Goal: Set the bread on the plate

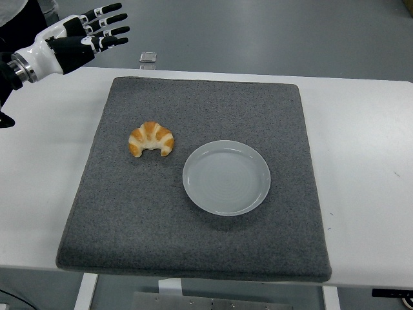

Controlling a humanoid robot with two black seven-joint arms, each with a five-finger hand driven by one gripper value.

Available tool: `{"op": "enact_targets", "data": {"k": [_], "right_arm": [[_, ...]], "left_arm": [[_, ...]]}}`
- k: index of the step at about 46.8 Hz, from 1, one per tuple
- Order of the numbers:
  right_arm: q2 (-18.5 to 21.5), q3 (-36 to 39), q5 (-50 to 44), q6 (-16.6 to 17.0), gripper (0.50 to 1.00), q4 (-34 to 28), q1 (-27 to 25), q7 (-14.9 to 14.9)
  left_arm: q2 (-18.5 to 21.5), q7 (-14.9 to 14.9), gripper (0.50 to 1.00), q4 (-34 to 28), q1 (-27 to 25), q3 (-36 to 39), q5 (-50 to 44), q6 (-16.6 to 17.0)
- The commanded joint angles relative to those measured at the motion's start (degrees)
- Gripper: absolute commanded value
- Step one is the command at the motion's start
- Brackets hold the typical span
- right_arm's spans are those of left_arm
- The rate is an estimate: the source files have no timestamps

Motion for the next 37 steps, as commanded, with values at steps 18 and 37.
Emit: {"op": "enact_targets", "data": {"k": [18,37], "right_arm": [[0.0,0.0,0.0,0.0,0.93,0.0,0.0,0.0],[0.0,0.1,0.0,0.0,0.93,0.0,0.0,0.0]], "left_arm": [[1.9,-0.3,0.999,-2.0,-3.5,0.1,18.1,0.1],[3.4,-4.0,0.999,-6.9,-6.9,0.3,38.3,1.8]]}}
